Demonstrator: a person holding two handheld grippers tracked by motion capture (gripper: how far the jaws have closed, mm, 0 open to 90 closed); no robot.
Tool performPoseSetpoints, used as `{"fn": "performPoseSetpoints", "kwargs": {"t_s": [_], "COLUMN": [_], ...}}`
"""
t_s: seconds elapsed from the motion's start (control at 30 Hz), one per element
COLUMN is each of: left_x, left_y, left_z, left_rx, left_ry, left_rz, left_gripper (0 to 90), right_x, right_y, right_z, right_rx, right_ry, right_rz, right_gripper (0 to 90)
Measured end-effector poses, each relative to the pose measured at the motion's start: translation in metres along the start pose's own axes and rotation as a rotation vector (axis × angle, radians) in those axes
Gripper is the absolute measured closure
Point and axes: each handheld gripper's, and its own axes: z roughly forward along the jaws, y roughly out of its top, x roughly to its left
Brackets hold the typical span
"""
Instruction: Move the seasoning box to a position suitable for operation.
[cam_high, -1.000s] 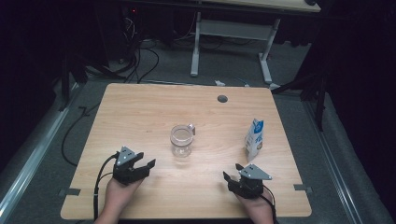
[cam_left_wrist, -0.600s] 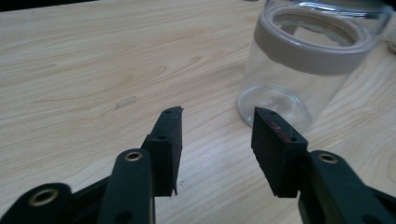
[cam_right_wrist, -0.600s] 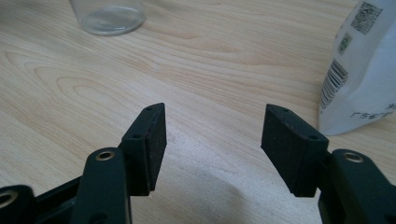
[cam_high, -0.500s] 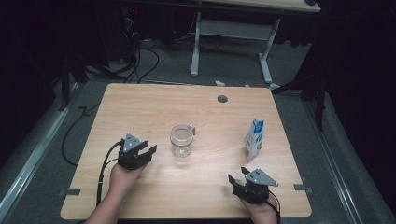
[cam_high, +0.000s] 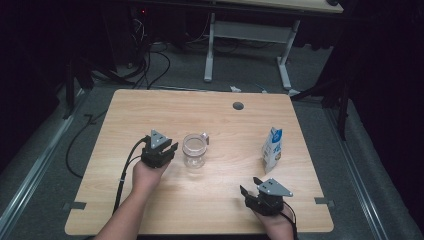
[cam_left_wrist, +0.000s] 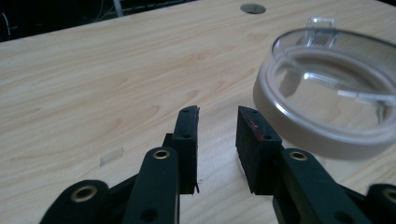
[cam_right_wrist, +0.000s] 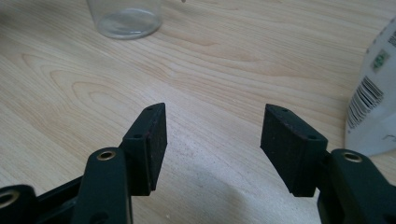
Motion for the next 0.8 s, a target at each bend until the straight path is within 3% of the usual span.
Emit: {"fn": "performPoseSetpoints", "kwargs": {"t_s": [0.27,0.33,0.47,0.5,0.67,0.7,0.73,0.77,0.8], "left_x": [0.008,0.006,0.007,0.009,0.005,0.003,0.004,0.004,0.007], "left_y": [0.005,0.005,0.005,0.006,0.008,0.01,0.012,0.012,0.013], "left_z": [-0.002,-0.003,0.0,0.006,0.021,0.023,0.024,0.024,0.028], "left_rx": [0.011,0.012,-0.007,-0.016,0.005,0.0,-0.04,-0.04,-0.049], "left_ry": [-0.001,-0.006,-0.035,-0.048,-0.053,-0.053,-0.052,-0.052,-0.055], "left_rz": [-0.016,0.023,0.001,-0.022,-0.013,-0.009,-0.014,-0.014,-0.039], "left_gripper": [65.6,69.2,77.8,80.1,88.2,88.2,90.0,90.0,90.0], "right_x": [0.003,0.005,0.006,0.005,-0.001,-0.001,-0.003,-0.003,-0.003], "right_y": [0.006,0.006,0.006,0.006,0.006,0.006,0.006,0.006,0.006], "right_z": [0.01,0.012,0.012,0.012,0.012,0.012,0.009,0.009,0.008], "right_rx": [0.002,0.004,0.008,0.01,-0.003,-0.003,-0.013,-0.013,-0.012], "right_ry": [0.021,0.023,0.019,0.016,0.022,0.022,0.027,0.027,0.026], "right_rz": [-0.016,-0.015,-0.025,-0.028,-0.003,-0.003,0.012,0.012,0.011], "right_gripper": [41.6,41.8,42.2,42.6,43.4,43.4,43.7,43.7,43.9]}}
